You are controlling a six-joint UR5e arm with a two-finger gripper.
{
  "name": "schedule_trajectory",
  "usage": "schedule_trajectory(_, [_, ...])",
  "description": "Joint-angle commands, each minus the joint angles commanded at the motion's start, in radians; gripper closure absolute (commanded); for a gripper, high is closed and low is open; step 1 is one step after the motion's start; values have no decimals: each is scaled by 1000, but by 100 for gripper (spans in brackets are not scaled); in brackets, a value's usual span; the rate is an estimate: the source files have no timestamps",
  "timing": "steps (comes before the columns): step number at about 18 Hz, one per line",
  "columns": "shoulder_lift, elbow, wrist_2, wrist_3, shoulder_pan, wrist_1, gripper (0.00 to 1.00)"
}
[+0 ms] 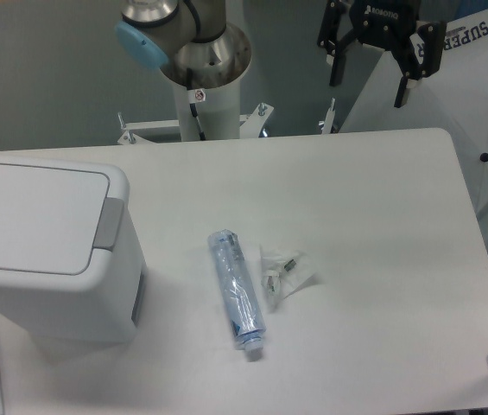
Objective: Open the trash can
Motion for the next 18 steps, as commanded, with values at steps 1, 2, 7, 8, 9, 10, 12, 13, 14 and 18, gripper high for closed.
schedule_trajectory(1, [0,-2,2,2,0,3,0])
schedule_trajectory(2, [0,1,0,2,0,2,0])
schedule_trajectory(7, [2,9,-2,-116,-3,-3,0])
schedule_trajectory(8, [0,11,-3,-182,-8,-3,0])
schedule_trajectory(9, [-3,12,-5,-234,-23,-3,0])
schedule_trajectory(10, [-6,14,-5,-273,-43,9,0])
schedule_trajectory(12, [-14,5,-3,-368,-78,86,0])
schedule_trajectory(13, [-18,3,-2,-438,-98,113,0])
schedule_trajectory(14, [-23,3,-2,-510,-115,135,0])
schedule_trajectory(18, [-46,0,-2,-699,-192,216,0])
